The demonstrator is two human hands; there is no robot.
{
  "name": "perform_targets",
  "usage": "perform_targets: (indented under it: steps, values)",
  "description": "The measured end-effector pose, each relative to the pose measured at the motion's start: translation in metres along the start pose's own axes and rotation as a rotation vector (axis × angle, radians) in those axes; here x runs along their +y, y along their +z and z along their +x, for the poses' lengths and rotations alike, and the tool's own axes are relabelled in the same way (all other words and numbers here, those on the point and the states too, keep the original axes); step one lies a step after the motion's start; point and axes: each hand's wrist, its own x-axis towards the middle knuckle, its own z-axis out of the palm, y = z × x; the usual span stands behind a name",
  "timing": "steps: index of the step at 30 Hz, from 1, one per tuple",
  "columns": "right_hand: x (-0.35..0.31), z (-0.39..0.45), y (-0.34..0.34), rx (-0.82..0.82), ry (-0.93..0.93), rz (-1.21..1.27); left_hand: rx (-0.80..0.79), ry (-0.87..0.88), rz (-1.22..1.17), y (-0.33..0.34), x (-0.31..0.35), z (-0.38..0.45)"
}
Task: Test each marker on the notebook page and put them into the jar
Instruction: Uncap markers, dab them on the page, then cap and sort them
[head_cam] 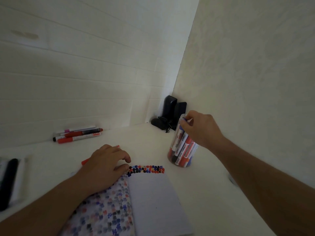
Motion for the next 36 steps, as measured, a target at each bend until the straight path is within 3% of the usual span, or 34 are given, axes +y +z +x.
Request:
perform_targets:
  steps: [5, 12, 21, 27, 29, 32, 36]
  values:
    - [-0.002, -0.004, 0.003, 0.034, -0.063, -0.031, -0.007, 0.010, -0.006, -0.001, -0.001, -0.001]
    - [0.002, 0.005, -0.004, -0.020, 0.047, 0.161, -0.011, 0.016, -0.006, -0.003, 0.002, 0.000]
    - [0.005, 0.002, 0.002, -0.105, -0.050, -0.236, -0.014, -0.011, 0.024, -0.006, 0.006, -0.001]
    - [0.007, 0.000, 0.013, 0.068, -0.011, 0.002, 0.170, -0.263, 0.237, -0.020, 0.007, 0.001]
    - [0.002, -0.006, 0.014, 0.193, -0.020, 0.078, 0.102, -0.401, 0.295, -0.026, 0.005, 0.001]
    - [-0.019, -0.029, 0.026, 0.361, -0.284, 0.064, -0.045, -0.496, 0.381, -0.024, -0.003, -0.002]
    - [-0.056, -0.069, 0.055, 0.036, -0.455, 0.232, -0.039, -0.447, 0.452, -0.021, -0.008, 0.001]
